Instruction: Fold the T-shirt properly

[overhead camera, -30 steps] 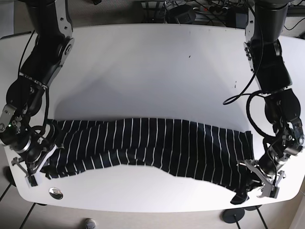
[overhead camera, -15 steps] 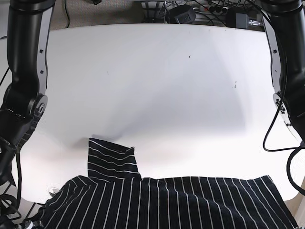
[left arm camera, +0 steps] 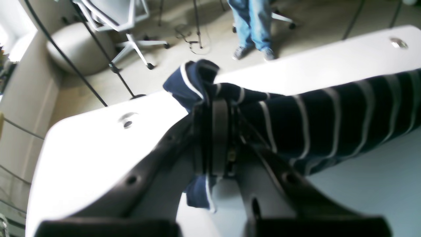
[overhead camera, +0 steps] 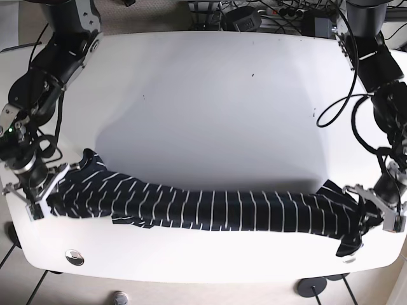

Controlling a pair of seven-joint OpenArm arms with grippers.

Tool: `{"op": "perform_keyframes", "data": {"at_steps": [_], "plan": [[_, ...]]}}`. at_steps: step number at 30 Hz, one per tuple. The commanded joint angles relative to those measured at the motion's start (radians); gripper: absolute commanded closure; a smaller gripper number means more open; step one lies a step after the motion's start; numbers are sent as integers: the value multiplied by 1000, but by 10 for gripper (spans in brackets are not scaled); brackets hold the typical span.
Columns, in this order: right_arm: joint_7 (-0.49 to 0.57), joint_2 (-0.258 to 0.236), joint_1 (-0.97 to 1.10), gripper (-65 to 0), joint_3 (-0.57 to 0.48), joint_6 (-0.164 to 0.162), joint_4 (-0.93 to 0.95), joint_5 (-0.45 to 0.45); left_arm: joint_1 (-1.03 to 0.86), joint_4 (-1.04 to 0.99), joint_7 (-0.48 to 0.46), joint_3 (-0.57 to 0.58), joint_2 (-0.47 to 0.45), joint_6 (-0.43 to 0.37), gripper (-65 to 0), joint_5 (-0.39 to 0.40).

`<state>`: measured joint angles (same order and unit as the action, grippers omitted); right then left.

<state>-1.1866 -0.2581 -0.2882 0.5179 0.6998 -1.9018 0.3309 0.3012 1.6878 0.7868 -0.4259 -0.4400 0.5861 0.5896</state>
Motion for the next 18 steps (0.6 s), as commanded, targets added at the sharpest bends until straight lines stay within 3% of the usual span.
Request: {"op": "perform_keyframes", "data": {"at_steps": [1, 7, 10, 14, 18], "plan": [[26, -10, 66, -19, 44, -2, -35, 61, -70, 56, -31, -44, -1, -5, 0, 10], [24, 0, 386, -19, 163, -2, -63, 208, -382, 157, -10, -212, 85, 7, 0, 10], [29, 0, 513, -19, 189, -2, -64, 248, -511, 157, -10, -302, 128, 85, 0, 5], [30, 13, 643, -19, 218, -2, -63, 253, -632, 148, -10, -380, 152, 112, 0, 2], [32, 19, 725, -19, 216, -2, -63, 253, -696, 150, -10, -388, 155, 112, 0, 2]]}}
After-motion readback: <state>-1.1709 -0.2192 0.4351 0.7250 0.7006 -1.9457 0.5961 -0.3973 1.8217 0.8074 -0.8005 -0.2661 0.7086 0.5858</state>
